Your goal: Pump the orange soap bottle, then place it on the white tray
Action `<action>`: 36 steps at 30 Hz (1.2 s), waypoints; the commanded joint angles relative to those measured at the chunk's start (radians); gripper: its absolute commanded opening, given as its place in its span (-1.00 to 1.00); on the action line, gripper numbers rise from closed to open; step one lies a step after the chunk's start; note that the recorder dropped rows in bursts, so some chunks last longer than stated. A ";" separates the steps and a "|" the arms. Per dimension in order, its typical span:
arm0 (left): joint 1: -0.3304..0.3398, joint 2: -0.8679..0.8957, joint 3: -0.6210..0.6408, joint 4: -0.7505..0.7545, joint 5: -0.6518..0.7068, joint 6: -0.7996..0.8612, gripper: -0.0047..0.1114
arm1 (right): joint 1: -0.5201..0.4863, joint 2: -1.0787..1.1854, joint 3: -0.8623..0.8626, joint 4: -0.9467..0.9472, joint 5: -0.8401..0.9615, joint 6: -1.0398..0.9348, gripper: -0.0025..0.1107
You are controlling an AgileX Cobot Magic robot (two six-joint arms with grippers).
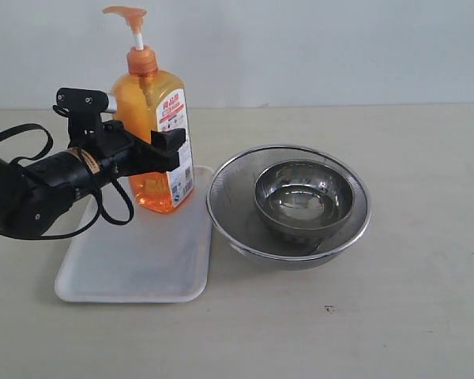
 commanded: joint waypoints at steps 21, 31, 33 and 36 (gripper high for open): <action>-0.008 -0.175 0.102 -0.017 0.084 -0.019 -0.84 | 0.000 -0.005 0.000 -0.007 -0.014 -0.002 -0.96; -0.046 -0.223 0.244 -0.104 -0.091 0.072 -0.84 | 0.000 -0.005 0.000 -0.007 -0.014 -0.002 -0.96; -0.078 -0.223 0.271 -0.173 -0.133 0.136 -0.84 | 0.000 -0.005 0.000 -0.007 -0.014 -0.002 -0.96; -0.127 -0.223 0.300 -0.305 -0.163 0.221 -0.84 | 0.000 -0.005 0.000 -0.007 -0.014 -0.002 -0.96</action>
